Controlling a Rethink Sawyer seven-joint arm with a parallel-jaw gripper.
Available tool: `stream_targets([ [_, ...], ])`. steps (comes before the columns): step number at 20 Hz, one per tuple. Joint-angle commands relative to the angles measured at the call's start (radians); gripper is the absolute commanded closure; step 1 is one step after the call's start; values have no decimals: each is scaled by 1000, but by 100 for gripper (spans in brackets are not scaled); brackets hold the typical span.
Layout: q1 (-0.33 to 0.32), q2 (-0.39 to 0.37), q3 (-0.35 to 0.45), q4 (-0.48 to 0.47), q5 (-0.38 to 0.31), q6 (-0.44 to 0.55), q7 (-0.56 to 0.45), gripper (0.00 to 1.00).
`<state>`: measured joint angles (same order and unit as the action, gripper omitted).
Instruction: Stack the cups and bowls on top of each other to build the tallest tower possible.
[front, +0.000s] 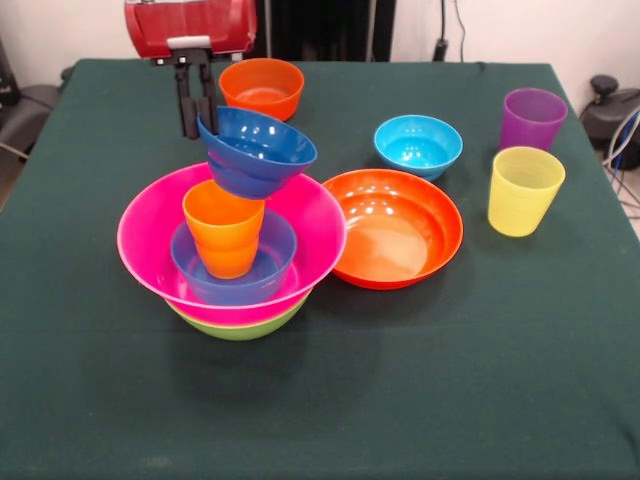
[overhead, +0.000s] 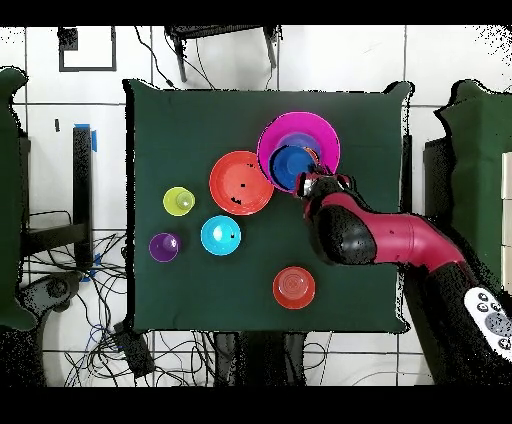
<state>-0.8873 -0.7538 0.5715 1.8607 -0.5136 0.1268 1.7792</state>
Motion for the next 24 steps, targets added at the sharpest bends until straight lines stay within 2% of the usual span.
stream_targets([
  [1,-10,47,22,-1,-75,-15,6,100],
  [10,-24,59,31,-14,-83,3,-15,100],
  [15,35,50,-32,-16,-98,-21,17,100],
  [24,69,82,-73,-25,-103,-55,38,100],
])
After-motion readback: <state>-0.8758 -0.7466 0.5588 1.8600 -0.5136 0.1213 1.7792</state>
